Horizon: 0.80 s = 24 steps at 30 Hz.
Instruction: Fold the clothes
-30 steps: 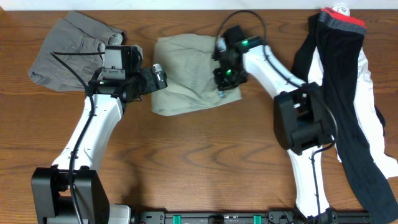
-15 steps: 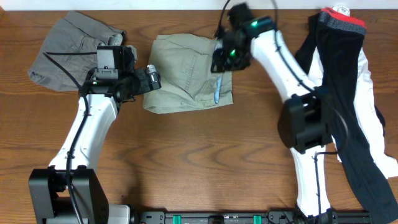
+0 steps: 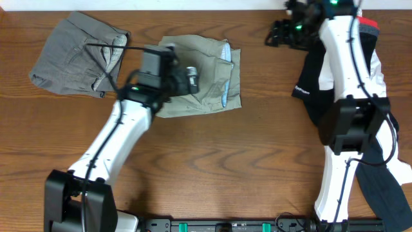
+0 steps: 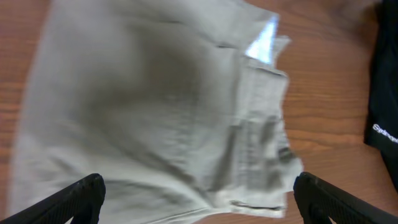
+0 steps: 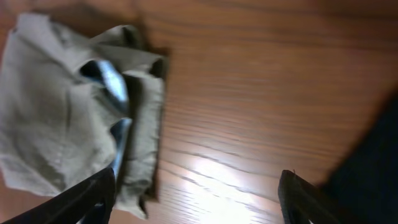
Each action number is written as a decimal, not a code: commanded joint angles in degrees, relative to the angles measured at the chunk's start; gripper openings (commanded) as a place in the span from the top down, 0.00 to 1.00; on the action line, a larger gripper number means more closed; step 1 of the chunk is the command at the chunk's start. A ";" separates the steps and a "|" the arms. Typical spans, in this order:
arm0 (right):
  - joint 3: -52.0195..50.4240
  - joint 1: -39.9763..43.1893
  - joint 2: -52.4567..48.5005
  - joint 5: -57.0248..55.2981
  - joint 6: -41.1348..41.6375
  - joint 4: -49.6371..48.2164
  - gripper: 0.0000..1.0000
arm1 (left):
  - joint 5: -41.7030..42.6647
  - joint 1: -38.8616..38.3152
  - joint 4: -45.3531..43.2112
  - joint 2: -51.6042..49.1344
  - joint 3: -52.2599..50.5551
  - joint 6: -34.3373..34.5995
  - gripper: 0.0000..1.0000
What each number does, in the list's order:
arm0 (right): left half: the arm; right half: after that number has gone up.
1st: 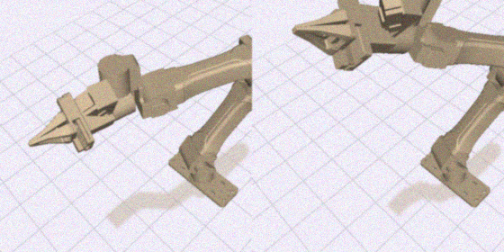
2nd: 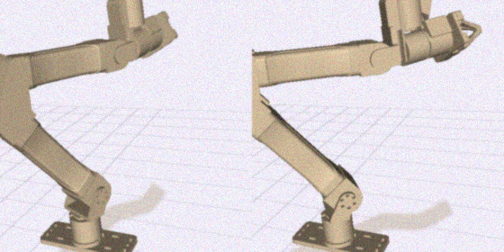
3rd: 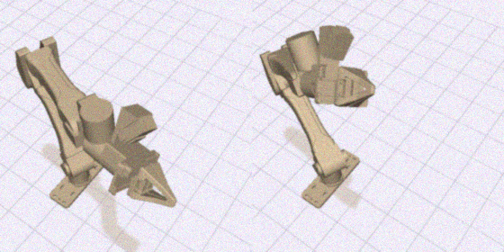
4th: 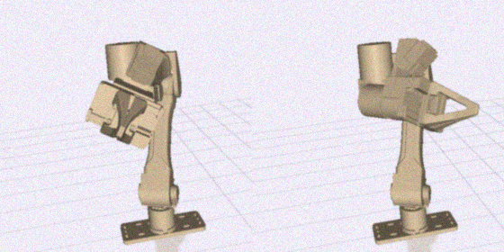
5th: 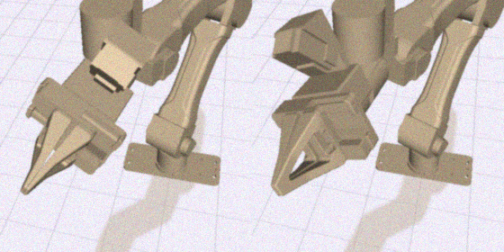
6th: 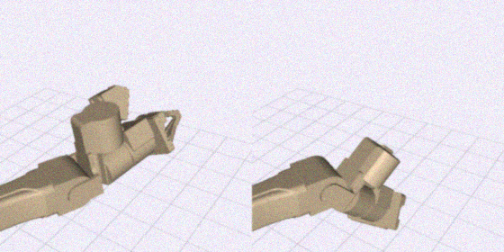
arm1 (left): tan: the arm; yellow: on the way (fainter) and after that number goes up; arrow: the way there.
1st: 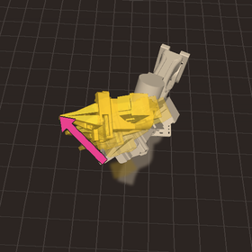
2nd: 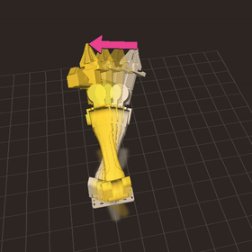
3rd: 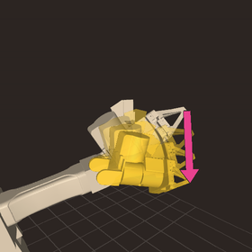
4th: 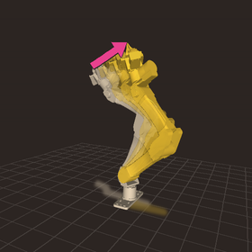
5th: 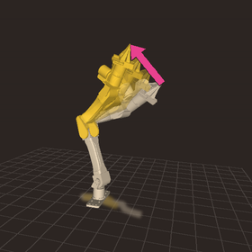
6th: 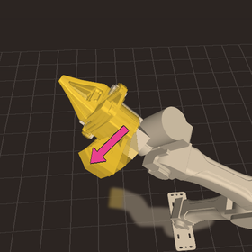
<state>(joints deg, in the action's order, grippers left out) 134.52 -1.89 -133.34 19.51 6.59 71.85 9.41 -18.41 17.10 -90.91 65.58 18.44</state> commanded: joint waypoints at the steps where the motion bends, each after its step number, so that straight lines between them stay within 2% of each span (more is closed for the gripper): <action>1: 0.63 1.70 1.05 -0.22 0.66 1.25 0.18 | -8.79 -4.46 -1.20 -2.91 3.98 2.08 0.02; 9: 0.63 2.89 1.05 -2.71 0.13 4.11 0.16 | -17.20 -12.33 -0.72 -16.85 14.16 2.03 0.02; 15: 0.63 2.73 1.05 -3.65 -0.46 4.61 0.15 | -17.64 -14.29 -0.50 -25.00 19.61 1.99 0.02; 24: 0.63 2.71 1.05 -3.67 -0.46 4.09 0.14 | -17.57 -15.82 -1.16 -29.03 20.59 2.01 0.02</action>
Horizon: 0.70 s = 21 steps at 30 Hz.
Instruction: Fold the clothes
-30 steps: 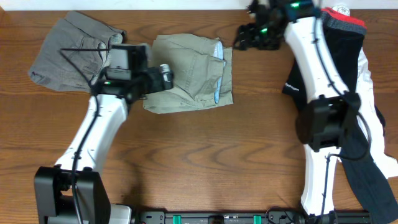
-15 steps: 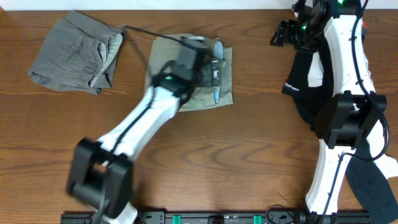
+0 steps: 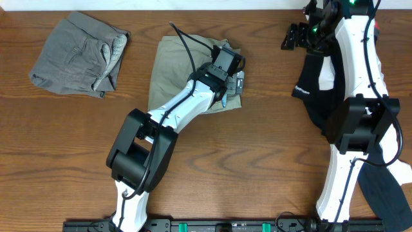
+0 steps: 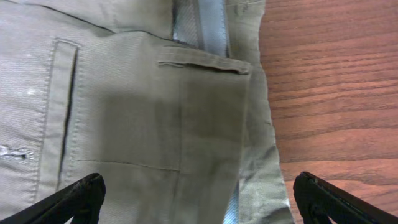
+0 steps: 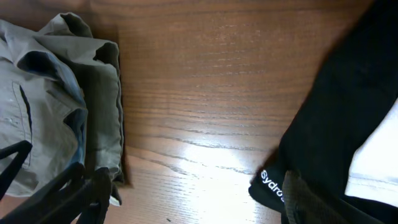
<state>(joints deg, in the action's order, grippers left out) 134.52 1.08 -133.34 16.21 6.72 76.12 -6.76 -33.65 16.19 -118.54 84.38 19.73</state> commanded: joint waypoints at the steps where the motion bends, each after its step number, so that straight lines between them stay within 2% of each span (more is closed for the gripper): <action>1: 0.63 -0.26 1.05 -0.37 -0.59 -0.24 0.14 | -1.42 -0.83 -0.22 -1.99 1.79 0.70 0.02; 13: 0.63 -0.26 1.05 -0.37 -0.59 -0.22 0.12 | -1.68 -3.21 -5.46 -7.65 1.79 -1.20 0.02; 17: 0.63 -0.24 1.05 -0.39 -0.61 -0.22 0.12 | -4.94 -4.44 -7.39 -10.05 1.79 -2.38 0.02; 21: 0.63 -0.24 1.05 -0.37 -0.61 -0.22 0.11 | -8.59 -5.40 -9.75 -12.33 1.79 -7.02 0.02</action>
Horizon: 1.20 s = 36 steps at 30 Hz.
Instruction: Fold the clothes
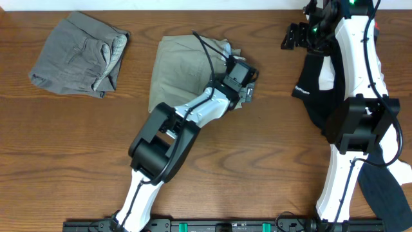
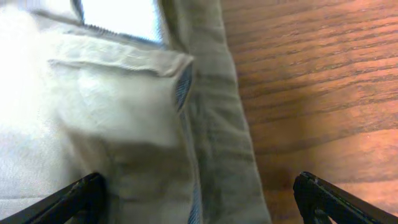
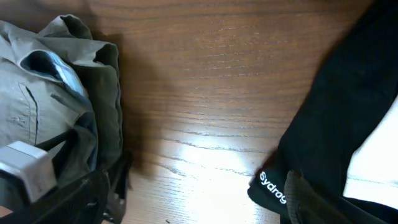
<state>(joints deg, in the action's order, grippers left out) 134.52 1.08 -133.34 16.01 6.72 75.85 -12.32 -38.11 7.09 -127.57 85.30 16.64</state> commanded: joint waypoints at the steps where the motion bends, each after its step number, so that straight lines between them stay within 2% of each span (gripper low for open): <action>1: 0.63 -0.24 1.05 -0.17 -0.61 0.07 0.12 | -4.37 -1.14 -1.07 -3.78 0.87 -4.98 0.02; 2: 0.63 -0.24 1.05 -0.17 -0.61 0.11 0.11 | -5.68 -1.22 -1.64 -4.46 0.87 -6.58 0.00; 6: 0.63 -0.24 1.05 -0.17 -1.49 0.50 0.12 | -6.40 -1.22 -1.07 -5.44 0.87 -12.24 0.20; 8: 0.63 -0.24 1.05 -0.17 -2.14 0.85 0.12 | -6.43 -1.18 -0.52 -5.42 0.87 -15.02 0.34; 10: 0.63 -0.24 1.05 -0.17 -2.60 1.16 0.12 | -6.54 -1.18 0.42 -5.42 0.96 -17.14 0.58; 13: 0.63 -0.24 1.05 -0.17 -3.08 1.55 0.12 | -9.14 -1.20 2.23 -5.42 1.40 -17.09 0.76; 14: 0.63 -0.24 1.05 -0.17 -3.19 1.68 0.12 | -9.94 -1.18 3.06 -5.42 1.66 -17.07 0.80; 22: 0.63 -0.24 1.05 -0.15 -3.19 1.73 0.12 | -10.93 -1.09 16.90 -0.13 3.52 -17.07 0.82; 23: 0.63 -0.24 1.05 -0.15 -3.19 1.70 0.12 | -10.95 -1.09 18.53 1.22 3.52 -17.09 0.92; 24: 0.63 -0.28 1.05 -0.15 -3.19 1.68 0.12 | -10.95 -1.09 19.45 2.47 3.52 -17.11 0.94; 30: 0.63 -0.31 1.05 -0.13 -3.17 1.49 0.12 | -13.14 0.33 18.86 8.74 3.52 -17.73 0.94; 36: 0.63 -0.31 1.05 -0.13 -3.17 1.57 0.12 | -14.14 5.11 18.29 14.05 3.52 -17.73 0.94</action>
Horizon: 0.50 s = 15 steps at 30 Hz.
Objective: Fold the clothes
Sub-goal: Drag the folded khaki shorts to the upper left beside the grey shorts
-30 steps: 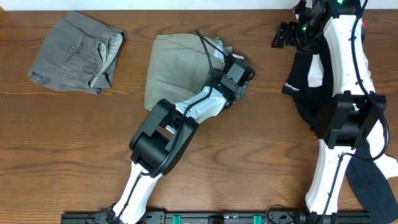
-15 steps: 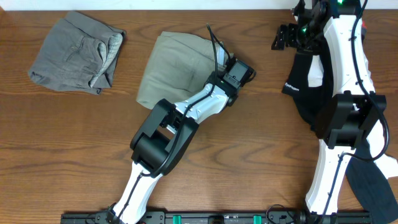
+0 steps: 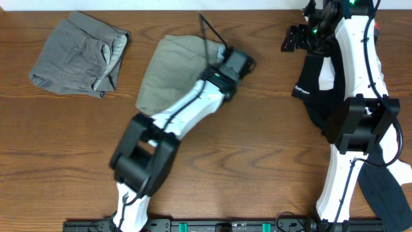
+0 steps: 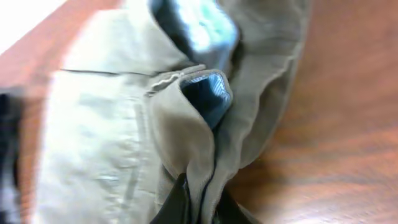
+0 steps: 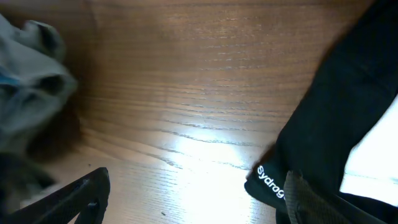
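Observation:
Khaki shorts point(image 3: 170, 74) lie at the back middle of the table. My left gripper point(image 3: 235, 61) is at their right edge. In the left wrist view it point(image 4: 198, 208) is shut on a bunched fold of the khaki fabric point(image 4: 186, 124), whose blue lining shows. The pinched edge stands off the wood. Grey shorts point(image 3: 80, 55) lie folded at the back left. My right gripper point(image 3: 293, 35) hovers open at the back right, nothing between its fingers point(image 5: 81, 193), beside a black garment point(image 5: 339, 118) with white lettering.
The black garment point(image 3: 317, 84) trails down the right side under the right arm, with white and red cloth point(image 3: 368, 29) by it. The table's far edge point(image 3: 193, 9) runs just behind both pairs of shorts.
My left gripper, open around the khaki shorts' right edge before, is now shut on it and sits farther back. The shorts' right side has shifted left. The right arm has not moved.
My left gripper was open above the middle of the khaki shorts, then over their right edge, then low with that edge between its fingers, and now grips it. The right gripper shifted slightly right early on and has stayed open.

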Each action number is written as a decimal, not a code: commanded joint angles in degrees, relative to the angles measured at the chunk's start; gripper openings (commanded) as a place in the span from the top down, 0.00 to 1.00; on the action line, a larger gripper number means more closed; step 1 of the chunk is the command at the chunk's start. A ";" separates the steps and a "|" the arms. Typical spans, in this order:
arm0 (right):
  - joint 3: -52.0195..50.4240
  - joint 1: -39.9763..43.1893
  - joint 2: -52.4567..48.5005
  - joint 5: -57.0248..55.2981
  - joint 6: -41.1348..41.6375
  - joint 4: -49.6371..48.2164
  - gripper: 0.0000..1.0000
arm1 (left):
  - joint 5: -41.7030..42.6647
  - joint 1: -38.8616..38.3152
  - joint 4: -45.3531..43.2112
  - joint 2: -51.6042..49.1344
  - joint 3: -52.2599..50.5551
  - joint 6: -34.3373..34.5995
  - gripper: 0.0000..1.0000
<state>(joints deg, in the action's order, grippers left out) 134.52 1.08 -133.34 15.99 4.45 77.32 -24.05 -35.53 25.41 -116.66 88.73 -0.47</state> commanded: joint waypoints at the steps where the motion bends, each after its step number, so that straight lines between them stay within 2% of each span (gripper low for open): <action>1: 0.63 -0.31 1.05 -0.11 -0.90 0.11 0.12 | -2.40 3.61 0.11 4.00 0.09 -0.63 0.94; 9: 0.63 -0.37 1.05 -0.09 -0.90 -0.22 0.12 | -2.43 11.82 -0.28 9.92 0.44 -5.70 0.94; 15: 0.63 -0.55 1.05 -0.09 -0.87 -0.79 0.12 | -3.87 18.78 -6.25 14.43 1.97 -7.69 0.94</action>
<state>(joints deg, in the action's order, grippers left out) 134.52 1.06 -133.34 15.99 4.45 76.66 -25.19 -19.79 20.97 -106.48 88.75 -6.11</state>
